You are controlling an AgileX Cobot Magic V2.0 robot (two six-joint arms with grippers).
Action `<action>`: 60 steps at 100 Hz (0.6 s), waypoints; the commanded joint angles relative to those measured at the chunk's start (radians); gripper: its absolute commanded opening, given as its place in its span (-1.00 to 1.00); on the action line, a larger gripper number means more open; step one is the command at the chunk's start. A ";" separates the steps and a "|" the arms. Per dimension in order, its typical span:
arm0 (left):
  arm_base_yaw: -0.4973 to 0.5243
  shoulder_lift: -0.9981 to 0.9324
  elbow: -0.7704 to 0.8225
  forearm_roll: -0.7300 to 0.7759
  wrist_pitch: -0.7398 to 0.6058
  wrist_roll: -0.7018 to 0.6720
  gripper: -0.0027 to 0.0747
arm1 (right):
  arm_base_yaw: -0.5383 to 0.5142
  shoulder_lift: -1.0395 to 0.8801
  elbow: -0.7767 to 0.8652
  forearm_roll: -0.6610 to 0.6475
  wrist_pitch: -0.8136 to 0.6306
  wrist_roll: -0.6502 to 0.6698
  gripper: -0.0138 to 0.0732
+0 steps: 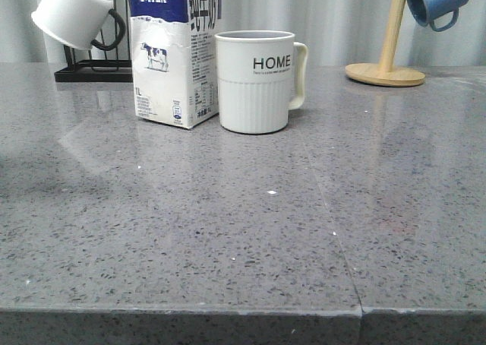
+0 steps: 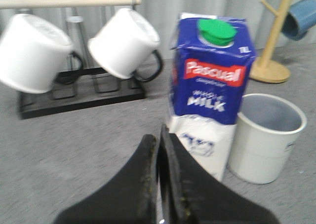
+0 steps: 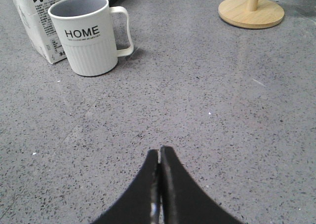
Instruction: Place milk next to cup
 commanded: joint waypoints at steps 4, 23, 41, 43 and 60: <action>0.088 -0.093 -0.001 0.045 0.033 0.000 -0.98 | 0.000 0.005 -0.027 -0.007 -0.075 -0.002 -0.84; 0.239 -0.242 0.089 0.055 0.093 0.000 -0.98 | 0.000 0.005 -0.027 -0.007 -0.075 -0.002 -0.84; 0.350 -0.398 0.181 0.055 0.137 0.000 -0.98 | 0.000 0.005 -0.027 -0.007 -0.075 -0.002 -0.84; 0.358 -0.415 0.190 0.055 0.146 0.000 -0.98 | 0.000 0.005 -0.027 -0.007 -0.075 -0.002 -0.84; 0.379 -0.556 0.263 0.055 0.156 0.000 -0.98 | 0.000 0.005 -0.027 -0.007 -0.075 -0.002 -0.84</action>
